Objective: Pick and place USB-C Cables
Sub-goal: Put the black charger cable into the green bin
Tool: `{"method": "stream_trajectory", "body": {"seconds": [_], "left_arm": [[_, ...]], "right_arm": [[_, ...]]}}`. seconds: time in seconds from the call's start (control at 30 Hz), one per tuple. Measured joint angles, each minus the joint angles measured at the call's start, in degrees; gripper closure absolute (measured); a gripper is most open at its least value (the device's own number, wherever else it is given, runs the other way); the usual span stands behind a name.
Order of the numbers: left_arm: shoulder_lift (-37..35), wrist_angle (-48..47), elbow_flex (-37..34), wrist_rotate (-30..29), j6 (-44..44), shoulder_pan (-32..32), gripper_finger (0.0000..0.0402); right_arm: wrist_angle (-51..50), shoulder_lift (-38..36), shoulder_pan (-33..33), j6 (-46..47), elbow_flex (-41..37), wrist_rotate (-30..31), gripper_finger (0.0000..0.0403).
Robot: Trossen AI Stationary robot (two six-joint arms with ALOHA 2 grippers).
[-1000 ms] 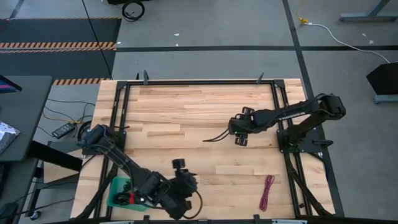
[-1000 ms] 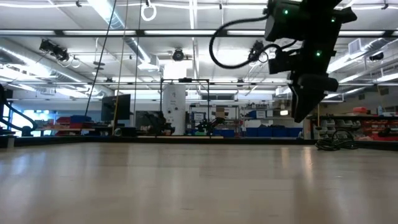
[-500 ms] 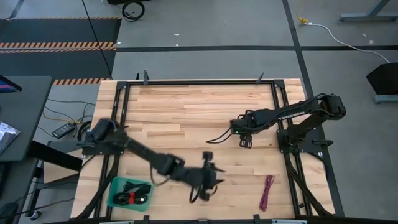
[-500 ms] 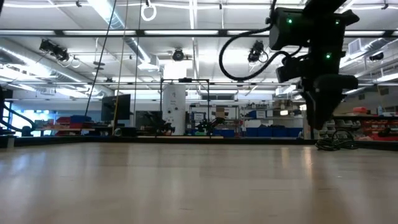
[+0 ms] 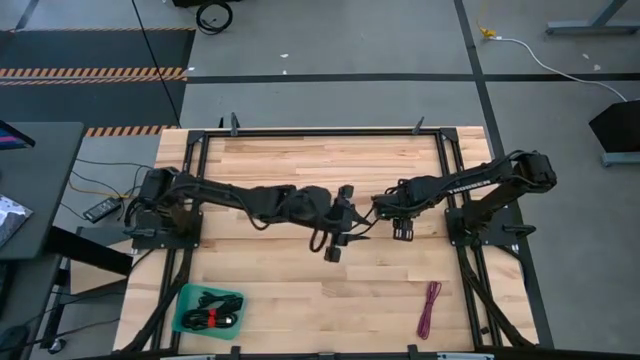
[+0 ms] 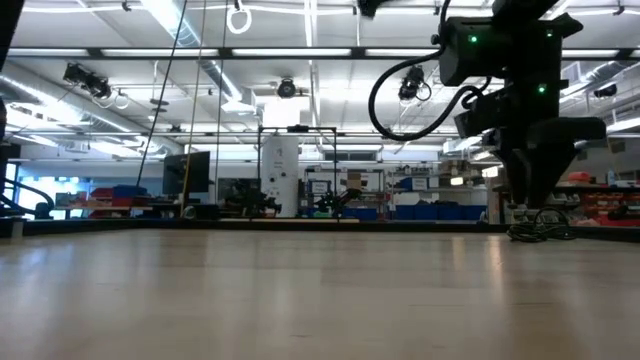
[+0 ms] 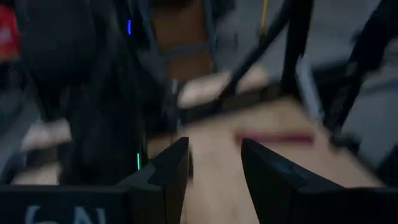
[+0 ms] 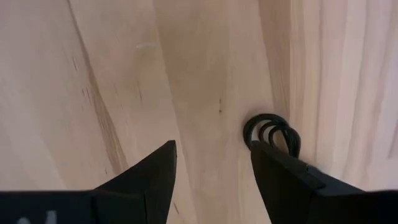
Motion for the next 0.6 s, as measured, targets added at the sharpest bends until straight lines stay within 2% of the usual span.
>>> {"method": "stream_trajectory", "body": {"seconds": [0.1,0.17,0.27,0.4,0.5,0.6], "left_arm": [[2.16,1.40,-2.56,-2.30,2.10,2.30,0.0246],[2.84,6.51,-4.03,-0.87,3.17,4.83,0.0246],[2.05,8.77,-4.17,7.40,1.92,9.10,0.0246],[0.83,0.51,-4.17,19.47,-1.48,13.76,0.0246],[0.80,-3.99,-4.19,20.17,-0.96,15.48,0.0246],[0.50,-2.85,-4.19,20.44,-0.28,16.31,0.0246]], "right_arm": [[-0.13,0.13,-0.83,-3.48,0.00,-0.04,0.0190],[-0.56,0.13,-1.46,-5.53,0.00,-0.30,0.0190],[-1.45,-0.02,-2.48,-7.44,0.13,-0.32,0.0190],[-1.93,0.17,-3.49,-8.76,-0.03,-0.64,0.0190],[-1.48,0.17,-4.24,-11.64,-0.02,0.41,0.0190],[-1.05,0.17,-4.96,-14.03,-0.02,2.07,0.0190]]}}
